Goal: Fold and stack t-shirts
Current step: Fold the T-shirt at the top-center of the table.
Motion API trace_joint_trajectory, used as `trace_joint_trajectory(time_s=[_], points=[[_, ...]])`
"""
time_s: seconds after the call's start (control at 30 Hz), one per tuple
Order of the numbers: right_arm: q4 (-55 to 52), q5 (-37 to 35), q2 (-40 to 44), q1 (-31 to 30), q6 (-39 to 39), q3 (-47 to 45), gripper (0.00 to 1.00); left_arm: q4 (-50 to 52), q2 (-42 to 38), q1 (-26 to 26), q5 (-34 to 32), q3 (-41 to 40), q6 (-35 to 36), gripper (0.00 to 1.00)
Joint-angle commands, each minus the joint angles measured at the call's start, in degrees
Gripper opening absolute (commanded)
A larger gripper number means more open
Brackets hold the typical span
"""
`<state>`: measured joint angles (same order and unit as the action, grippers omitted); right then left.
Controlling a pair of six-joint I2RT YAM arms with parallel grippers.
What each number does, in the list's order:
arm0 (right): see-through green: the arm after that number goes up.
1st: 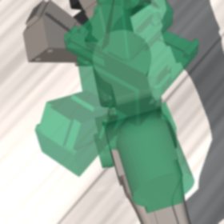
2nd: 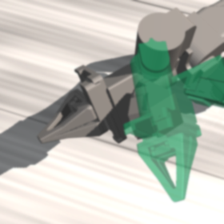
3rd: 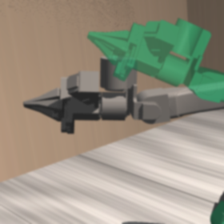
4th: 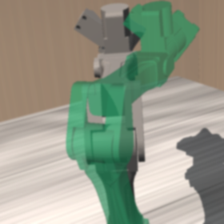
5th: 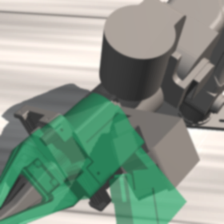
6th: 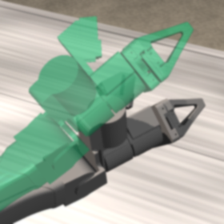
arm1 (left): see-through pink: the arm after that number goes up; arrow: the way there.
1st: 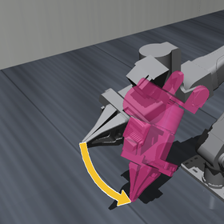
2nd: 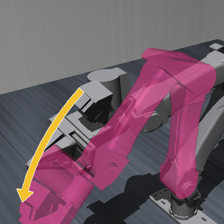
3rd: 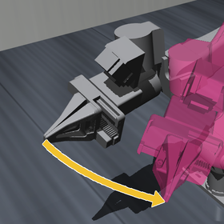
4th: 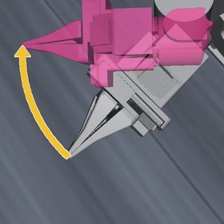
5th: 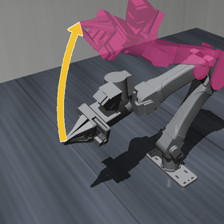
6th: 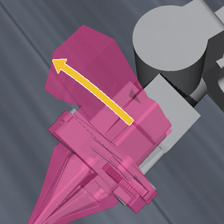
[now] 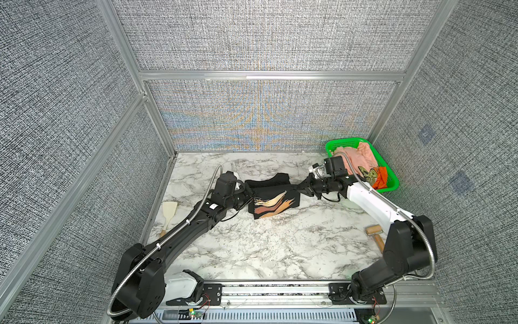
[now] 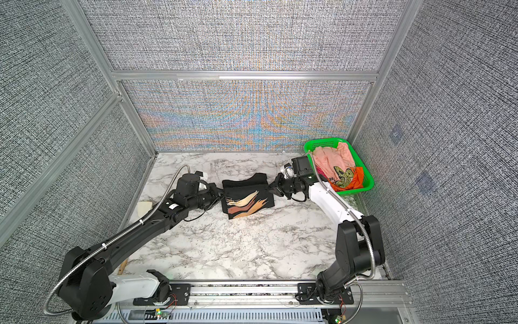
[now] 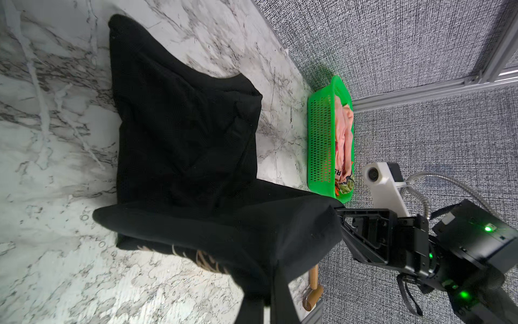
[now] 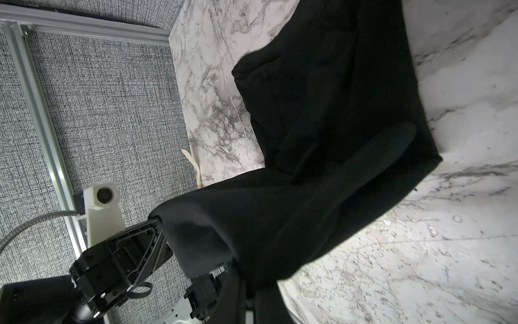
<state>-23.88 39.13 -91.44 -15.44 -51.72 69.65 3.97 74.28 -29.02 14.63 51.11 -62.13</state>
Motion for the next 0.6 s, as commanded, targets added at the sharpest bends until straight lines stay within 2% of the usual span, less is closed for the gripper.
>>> trace_joint_trajectory(time_s=[0.0,0.4,0.57], points=[[5.5,-1.1,-1.5,0.1,-2.4,1.8,0.05,-6.7,1.4,0.8,1.3,-0.7,-0.8,0.0],[9.2,-1.1,-12.7,0.0,-2.8,10.3,0.06,-11.3,8.2,5.8,5.0,-0.2,-0.4,0.0],[9.3,-0.4,-17.6,-0.3,-2.2,15.7,0.07,-11.4,13.5,7.1,7.1,3.1,1.5,0.0]])
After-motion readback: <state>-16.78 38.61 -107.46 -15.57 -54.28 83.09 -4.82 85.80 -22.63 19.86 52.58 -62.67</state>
